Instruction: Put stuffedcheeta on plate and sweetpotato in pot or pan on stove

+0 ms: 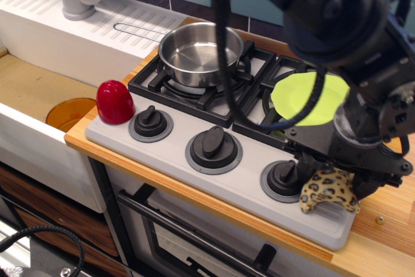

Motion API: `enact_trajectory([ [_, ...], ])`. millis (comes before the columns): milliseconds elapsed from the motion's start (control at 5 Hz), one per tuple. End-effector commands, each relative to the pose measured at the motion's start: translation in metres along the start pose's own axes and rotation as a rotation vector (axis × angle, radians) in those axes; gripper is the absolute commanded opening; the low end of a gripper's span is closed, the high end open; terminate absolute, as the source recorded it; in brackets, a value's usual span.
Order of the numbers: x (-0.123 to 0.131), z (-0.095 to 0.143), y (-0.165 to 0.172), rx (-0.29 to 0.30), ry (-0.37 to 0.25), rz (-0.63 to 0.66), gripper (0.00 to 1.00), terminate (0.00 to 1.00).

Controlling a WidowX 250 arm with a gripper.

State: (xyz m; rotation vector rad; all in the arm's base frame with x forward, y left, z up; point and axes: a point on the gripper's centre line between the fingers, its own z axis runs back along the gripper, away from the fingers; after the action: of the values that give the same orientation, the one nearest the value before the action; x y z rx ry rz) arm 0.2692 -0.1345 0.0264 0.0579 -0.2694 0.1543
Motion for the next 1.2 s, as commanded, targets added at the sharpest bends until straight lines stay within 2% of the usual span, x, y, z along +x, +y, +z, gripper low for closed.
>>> enact_trajectory([
  [0, 0.012, 0.024, -0.006, -0.007, 0.029, 0.007, 0.0, 0.0],
  [400, 0.034, 0.069, 0.004, 0.023, 0.09, -0.043, 0.0, 0.0],
  [600, 0.056, 0.081, 0.014, 0.014, 0.1, -0.069, 0.0, 0.0],
  [1000, 0.113, 0.066, 0.035, -0.005, 0.068, -0.13, 0.0, 0.0],
])
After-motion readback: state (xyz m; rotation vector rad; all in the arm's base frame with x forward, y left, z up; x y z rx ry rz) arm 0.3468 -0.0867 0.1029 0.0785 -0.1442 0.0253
